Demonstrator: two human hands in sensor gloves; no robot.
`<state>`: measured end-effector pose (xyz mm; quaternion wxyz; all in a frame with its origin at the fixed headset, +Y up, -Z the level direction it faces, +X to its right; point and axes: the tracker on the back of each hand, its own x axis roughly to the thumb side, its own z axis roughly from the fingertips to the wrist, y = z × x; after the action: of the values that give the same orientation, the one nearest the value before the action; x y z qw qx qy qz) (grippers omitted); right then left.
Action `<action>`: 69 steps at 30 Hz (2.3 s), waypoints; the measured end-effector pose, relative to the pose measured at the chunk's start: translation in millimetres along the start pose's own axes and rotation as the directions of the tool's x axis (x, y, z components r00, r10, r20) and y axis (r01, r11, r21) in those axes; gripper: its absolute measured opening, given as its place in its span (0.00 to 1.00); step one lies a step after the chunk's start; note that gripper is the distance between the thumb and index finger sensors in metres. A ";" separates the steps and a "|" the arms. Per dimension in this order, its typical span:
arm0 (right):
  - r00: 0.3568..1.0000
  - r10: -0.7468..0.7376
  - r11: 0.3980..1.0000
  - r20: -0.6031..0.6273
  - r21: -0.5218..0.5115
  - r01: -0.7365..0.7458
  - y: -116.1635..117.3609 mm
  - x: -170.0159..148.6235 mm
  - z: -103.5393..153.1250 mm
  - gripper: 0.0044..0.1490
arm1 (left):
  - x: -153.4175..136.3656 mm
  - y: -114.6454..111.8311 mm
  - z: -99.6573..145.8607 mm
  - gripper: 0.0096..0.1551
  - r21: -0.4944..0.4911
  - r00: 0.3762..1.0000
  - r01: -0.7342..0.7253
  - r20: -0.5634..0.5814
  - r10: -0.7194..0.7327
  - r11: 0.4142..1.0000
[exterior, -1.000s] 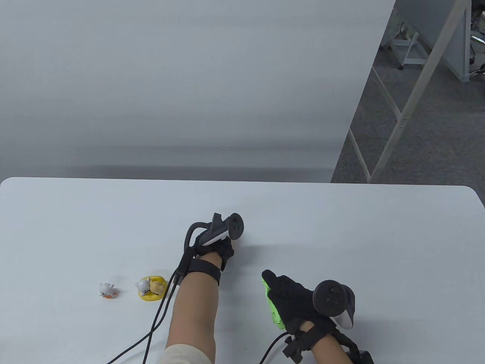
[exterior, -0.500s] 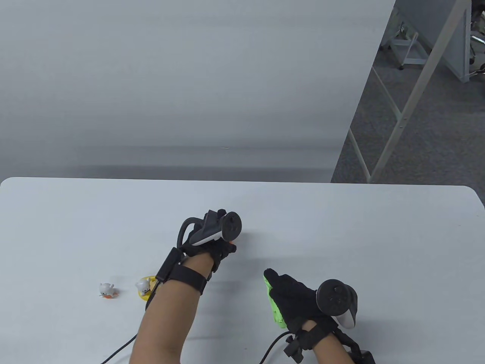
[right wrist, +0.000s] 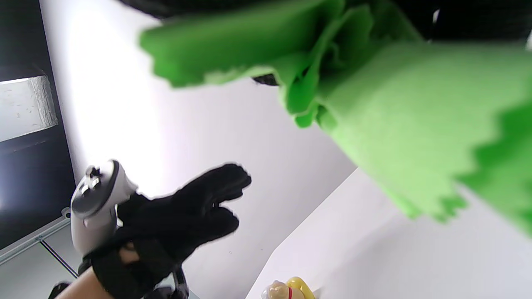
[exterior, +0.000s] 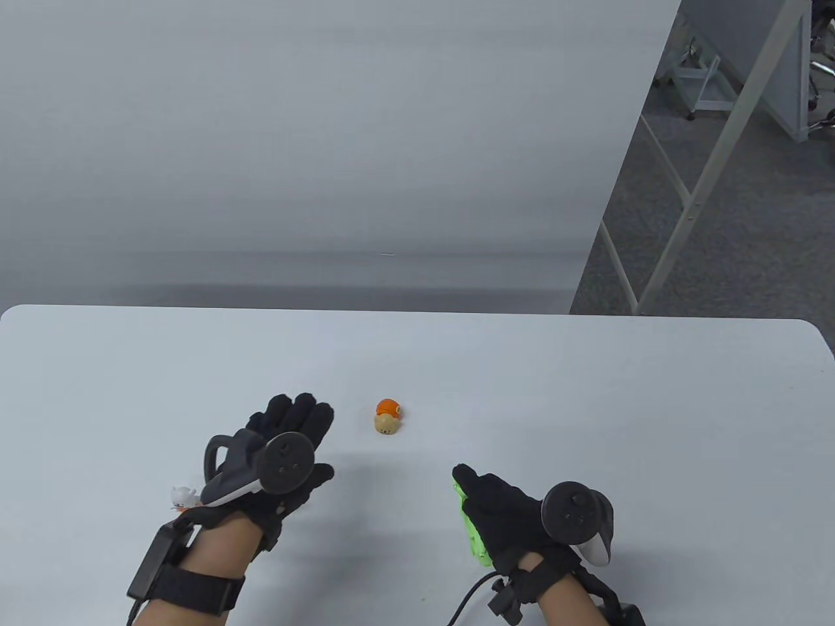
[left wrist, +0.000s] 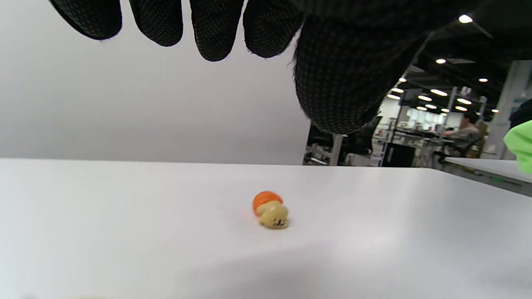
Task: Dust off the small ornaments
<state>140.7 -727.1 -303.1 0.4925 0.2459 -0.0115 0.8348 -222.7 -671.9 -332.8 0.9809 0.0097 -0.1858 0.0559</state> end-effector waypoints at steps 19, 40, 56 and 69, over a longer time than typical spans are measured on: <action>0.999 0.029 0.999 -0.024 0.040 -0.028 6.2 -4.4 -0.5 0.28 | -65.3 -86.8 5.2 0.53 -0.334 0.974 0.029 -0.204 -0.103 0.942; 0.999 0.031 0.999 -0.007 0.030 -0.031 7.1 -3.2 -0.3 0.28 | -58.2 -83.0 3.1 0.43 -0.211 0.974 -0.132 -0.210 0.086 0.969; 1.000 0.005 1.000 -0.025 -0.018 -0.005 1.6 -5.9 3.0 0.27 | 0.6 -52.3 11.9 0.51 0.181 0.821 -0.570 0.079 0.566 0.801; 1.000 0.017 1.000 -0.011 -0.024 -0.018 3.9 -8.5 3.9 0.24 | 29.7 -70.0 6.8 0.52 0.092 0.719 -0.693 0.172 0.674 0.715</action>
<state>142.4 -737.0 -302.3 0.4882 0.2353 -0.0211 0.8402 -189.8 -738.6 -315.5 0.8732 0.0173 -0.2332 0.4277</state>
